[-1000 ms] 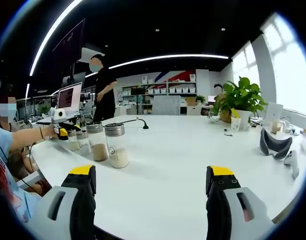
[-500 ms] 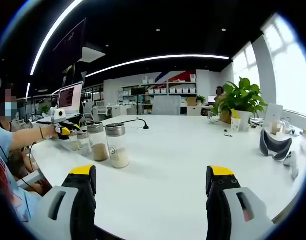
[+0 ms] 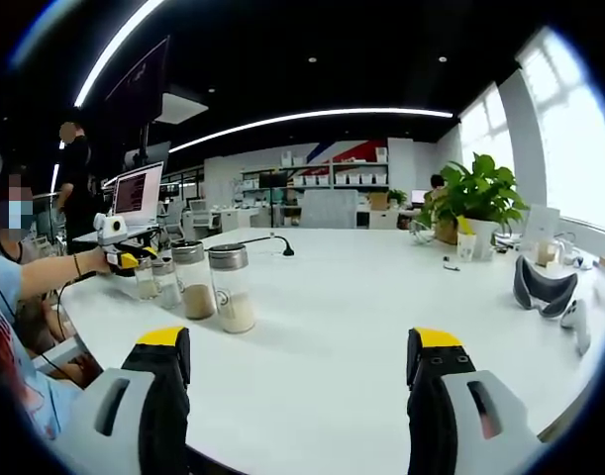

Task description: Rotate the seasoning bottle until the label or dispensing opening points toward the visible target arrow and the bottle remains upright within the marked orientation range

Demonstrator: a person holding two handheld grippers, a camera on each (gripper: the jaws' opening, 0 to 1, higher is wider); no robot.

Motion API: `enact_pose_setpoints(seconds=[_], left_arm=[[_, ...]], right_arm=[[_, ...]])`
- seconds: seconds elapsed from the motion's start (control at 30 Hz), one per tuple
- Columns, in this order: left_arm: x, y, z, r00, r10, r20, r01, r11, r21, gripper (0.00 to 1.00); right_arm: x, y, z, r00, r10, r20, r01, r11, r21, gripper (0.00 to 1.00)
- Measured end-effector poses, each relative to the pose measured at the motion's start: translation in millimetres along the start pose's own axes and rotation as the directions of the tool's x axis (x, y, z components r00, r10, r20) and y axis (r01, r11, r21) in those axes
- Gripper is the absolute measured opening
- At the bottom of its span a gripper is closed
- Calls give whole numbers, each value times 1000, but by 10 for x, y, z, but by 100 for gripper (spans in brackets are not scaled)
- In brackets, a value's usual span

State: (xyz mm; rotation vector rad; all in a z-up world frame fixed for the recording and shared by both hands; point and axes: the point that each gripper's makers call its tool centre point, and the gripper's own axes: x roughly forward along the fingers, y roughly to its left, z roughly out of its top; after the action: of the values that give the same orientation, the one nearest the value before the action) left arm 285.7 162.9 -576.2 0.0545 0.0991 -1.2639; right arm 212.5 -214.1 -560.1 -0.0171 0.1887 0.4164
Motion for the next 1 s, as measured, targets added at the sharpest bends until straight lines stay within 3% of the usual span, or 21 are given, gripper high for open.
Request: enact_pose_setpoints(seconds=[0.23, 0.47, 0.73, 0.93, 1.0], left_arm=[[-6, 59, -6, 996, 90, -22, -90, 996, -12, 34], [-21, 145, -17, 976, 213, -44, -212, 977, 13, 34], [-53, 253, -24, 927, 373, -31, -373, 928, 5, 34], [-62, 278, -35, 896, 441, -46, -442, 897, -5, 34], [-70, 302, -38, 879, 474, -52, -475, 880, -9, 34]], right_arm=[[-26, -39, 23, 1000, -21, 6, 22, 1000, -8, 93], [-14, -38, 1, 1000, -19, -2, 19, 1000, -6, 93], [-18, -48, 0, 1000, -24, -1, 24, 1000, -5, 93], [-16, -42, 1, 1000, -22, -1, 22, 1000, -5, 93], [-17, -50, -3, 1000, -25, -3, 25, 1000, -5, 93]])
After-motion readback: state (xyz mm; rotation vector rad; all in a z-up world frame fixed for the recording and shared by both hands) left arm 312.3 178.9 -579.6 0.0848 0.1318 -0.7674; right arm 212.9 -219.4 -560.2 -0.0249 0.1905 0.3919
